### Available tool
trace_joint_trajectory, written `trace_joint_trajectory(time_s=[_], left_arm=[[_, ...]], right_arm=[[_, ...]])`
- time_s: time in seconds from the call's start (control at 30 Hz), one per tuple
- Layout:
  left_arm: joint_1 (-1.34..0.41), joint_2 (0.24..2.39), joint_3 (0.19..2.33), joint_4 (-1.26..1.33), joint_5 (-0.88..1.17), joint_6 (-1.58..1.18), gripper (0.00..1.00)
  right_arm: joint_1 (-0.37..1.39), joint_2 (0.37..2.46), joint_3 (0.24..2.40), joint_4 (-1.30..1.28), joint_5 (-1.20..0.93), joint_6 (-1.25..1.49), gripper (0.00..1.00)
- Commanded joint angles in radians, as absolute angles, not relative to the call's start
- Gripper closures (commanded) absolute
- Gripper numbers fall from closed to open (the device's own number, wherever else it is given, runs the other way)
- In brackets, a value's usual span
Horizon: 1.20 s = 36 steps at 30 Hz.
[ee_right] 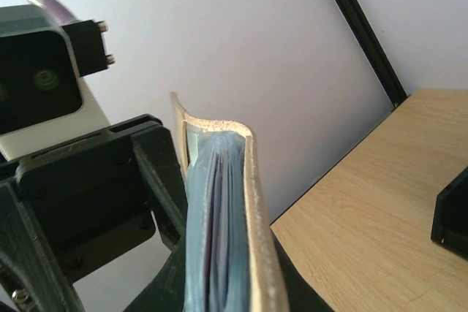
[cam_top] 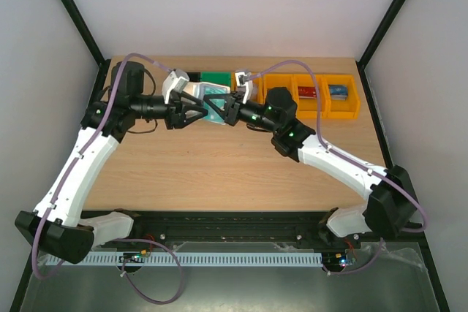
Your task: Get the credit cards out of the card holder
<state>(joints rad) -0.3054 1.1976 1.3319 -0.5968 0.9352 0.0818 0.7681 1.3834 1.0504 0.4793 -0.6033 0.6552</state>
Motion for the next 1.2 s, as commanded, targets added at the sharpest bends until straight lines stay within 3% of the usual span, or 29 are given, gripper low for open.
trace_joint_trajectory(time_s=[0.0, 0.2, 0.43, 0.5, 0.8, 1.0, 1.07, 1.17], left_arm=[[-0.281, 1.198, 1.375, -0.652, 0.878, 0.144, 0.51], [-0.235, 1.181, 1.422, -0.730, 0.857, 0.192, 0.46], [-0.201, 1.161, 1.476, -0.811, 0.789, 0.270, 0.04], [-0.201, 1.162, 1.452, -0.804, 0.772, 0.271, 0.00], [-0.226, 1.172, 1.365, -0.762, 1.056, 0.280, 0.01], [-0.255, 1.171, 1.328, -0.776, 1.140, 0.315, 0.01], [-0.258, 1.172, 1.323, -0.772, 1.143, 0.316, 0.12], [-0.259, 1.172, 1.311, -0.762, 1.167, 0.308, 0.38]], right_arm=[[0.808, 1.285, 1.089, 0.478, -0.682, 0.550, 0.98], [0.792, 1.230, 1.087, 0.365, -0.663, 0.482, 0.98], [0.787, 1.193, 1.083, 0.306, -0.725, 0.421, 0.98], [0.786, 1.190, 1.080, 0.317, -0.757, 0.422, 0.98], [0.787, 1.215, 1.069, 0.380, -0.820, 0.452, 0.98], [0.787, 1.237, 1.075, 0.415, -0.823, 0.471, 0.98], [0.786, 1.247, 1.076, 0.426, -0.836, 0.483, 0.98], [0.787, 1.258, 1.073, 0.431, -0.838, 0.489, 0.98]])
